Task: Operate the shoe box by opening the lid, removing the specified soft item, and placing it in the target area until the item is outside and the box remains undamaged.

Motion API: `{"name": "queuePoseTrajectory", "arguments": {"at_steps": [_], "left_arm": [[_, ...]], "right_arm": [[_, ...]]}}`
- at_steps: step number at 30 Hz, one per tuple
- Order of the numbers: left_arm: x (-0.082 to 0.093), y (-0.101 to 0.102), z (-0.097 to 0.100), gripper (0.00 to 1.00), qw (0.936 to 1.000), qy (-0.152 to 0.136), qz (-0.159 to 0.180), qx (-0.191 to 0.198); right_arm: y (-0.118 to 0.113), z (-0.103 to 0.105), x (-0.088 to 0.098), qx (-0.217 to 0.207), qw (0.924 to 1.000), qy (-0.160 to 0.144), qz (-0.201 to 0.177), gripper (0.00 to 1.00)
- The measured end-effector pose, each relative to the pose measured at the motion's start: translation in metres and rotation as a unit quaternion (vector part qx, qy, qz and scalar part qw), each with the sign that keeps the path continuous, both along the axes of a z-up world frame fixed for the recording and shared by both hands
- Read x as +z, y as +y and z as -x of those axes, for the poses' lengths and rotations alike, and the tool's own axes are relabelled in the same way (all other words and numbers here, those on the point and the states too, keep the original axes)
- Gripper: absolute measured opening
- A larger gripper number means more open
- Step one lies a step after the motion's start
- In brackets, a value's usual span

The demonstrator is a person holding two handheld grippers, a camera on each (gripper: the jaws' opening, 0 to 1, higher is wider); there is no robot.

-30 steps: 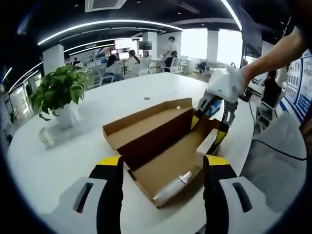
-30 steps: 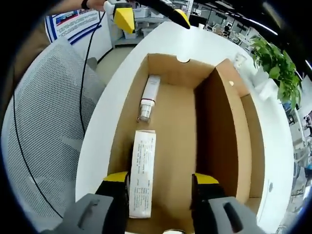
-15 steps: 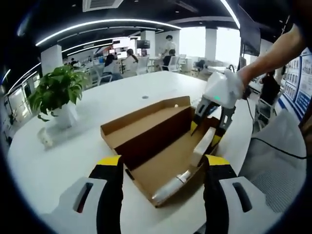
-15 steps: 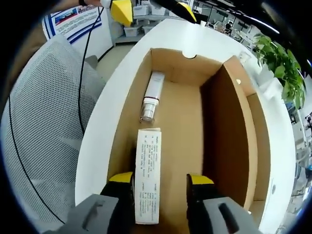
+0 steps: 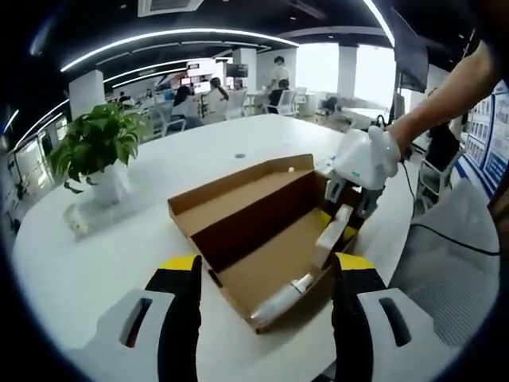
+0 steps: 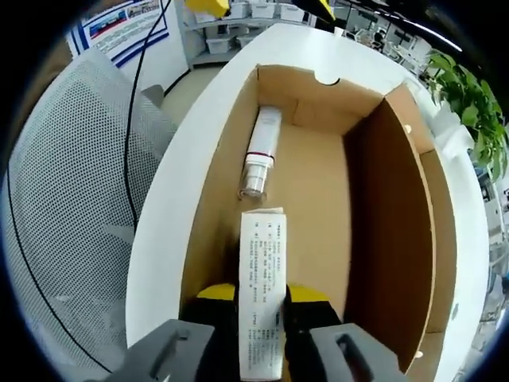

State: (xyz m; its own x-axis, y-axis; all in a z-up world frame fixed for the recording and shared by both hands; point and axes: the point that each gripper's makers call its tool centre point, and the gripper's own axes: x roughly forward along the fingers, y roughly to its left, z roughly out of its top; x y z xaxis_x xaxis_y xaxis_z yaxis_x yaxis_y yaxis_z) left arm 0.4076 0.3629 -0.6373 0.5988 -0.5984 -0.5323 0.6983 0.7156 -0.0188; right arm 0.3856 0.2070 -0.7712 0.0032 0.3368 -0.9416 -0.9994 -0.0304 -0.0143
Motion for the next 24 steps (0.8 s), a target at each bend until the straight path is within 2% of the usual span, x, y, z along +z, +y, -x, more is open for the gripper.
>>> {"name": "queuePoseTrajectory", "arguments": {"at_steps": [5,16,24], "left_arm": [[-0.002,0.000,0.001,0.66,1.0000,0.002,-0.003,-0.004],[0.000,0.003,0.002,0.66,1.0000,0.002,-0.005,-0.002],[-0.001,0.002,0.005,0.66,1.0000,0.002,-0.004,-0.003]], "right_arm": [[0.002,0.002,0.000,0.008,1.0000,-0.002,0.001,0.17],[0.004,-0.002,0.012,-0.013,0.9996,-0.014,-0.022,0.17],[0.003,-0.008,0.017,-0.022,0.9992,-0.019,-0.025,0.17]]}}
